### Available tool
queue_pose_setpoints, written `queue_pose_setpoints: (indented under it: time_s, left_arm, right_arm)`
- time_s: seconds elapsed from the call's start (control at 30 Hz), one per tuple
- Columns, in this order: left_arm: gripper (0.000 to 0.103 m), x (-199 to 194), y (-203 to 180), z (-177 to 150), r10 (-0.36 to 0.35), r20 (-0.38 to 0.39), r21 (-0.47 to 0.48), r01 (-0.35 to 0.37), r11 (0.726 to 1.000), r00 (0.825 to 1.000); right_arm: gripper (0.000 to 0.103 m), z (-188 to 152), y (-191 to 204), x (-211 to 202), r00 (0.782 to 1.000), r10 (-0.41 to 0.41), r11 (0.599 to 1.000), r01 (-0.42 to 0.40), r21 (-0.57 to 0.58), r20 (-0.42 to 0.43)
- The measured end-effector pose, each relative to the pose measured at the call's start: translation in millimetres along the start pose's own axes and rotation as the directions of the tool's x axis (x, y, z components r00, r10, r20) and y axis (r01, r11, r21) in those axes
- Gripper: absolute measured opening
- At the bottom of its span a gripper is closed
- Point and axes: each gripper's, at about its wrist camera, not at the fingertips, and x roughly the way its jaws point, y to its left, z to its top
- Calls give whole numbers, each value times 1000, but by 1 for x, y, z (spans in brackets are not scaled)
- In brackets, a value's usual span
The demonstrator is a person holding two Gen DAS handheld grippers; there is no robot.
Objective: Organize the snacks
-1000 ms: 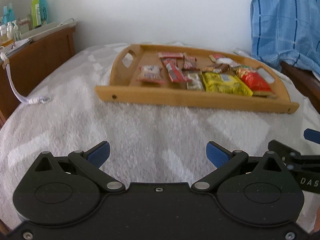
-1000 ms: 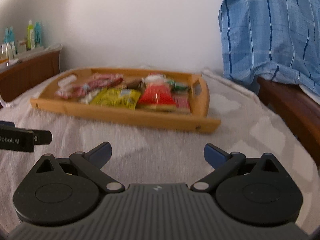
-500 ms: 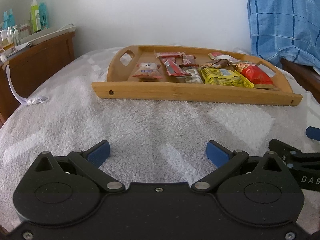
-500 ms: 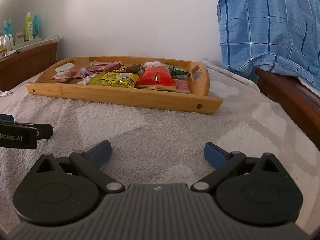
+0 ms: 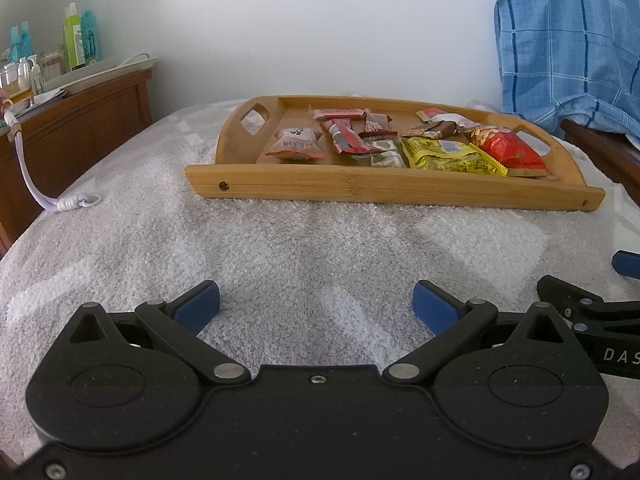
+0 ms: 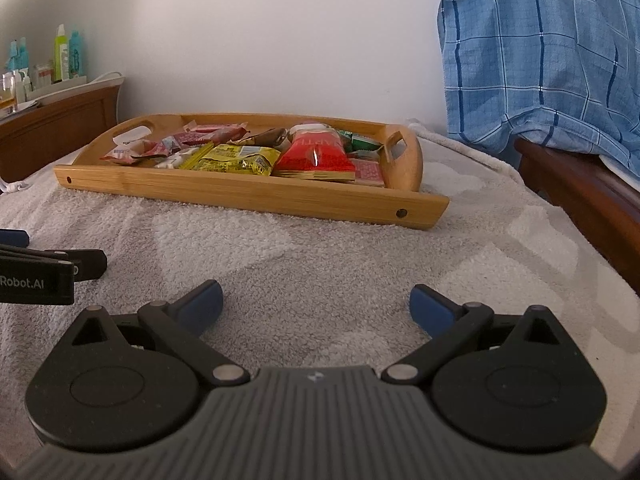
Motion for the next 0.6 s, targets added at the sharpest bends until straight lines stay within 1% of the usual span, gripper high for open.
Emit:
queue_pose_setpoints:
  time_s: [0.13,0.33,0.6]
  left_arm:
    - [103,0,1,1,-1,-4,-6,1,1000,1000]
    - [103,0,0,-3,7,12,-5,-7,1000,1000]
    - [103,0,1,-2,1,7,-7,-1,1000,1000]
  right_arm:
    - [103,0,0,0,1000,0,1000,0,0,0]
    - [103,0,0,0,1000,0,1000,0,0,0]
    - [103,0,0,0,1000,0,1000,0,0,1]
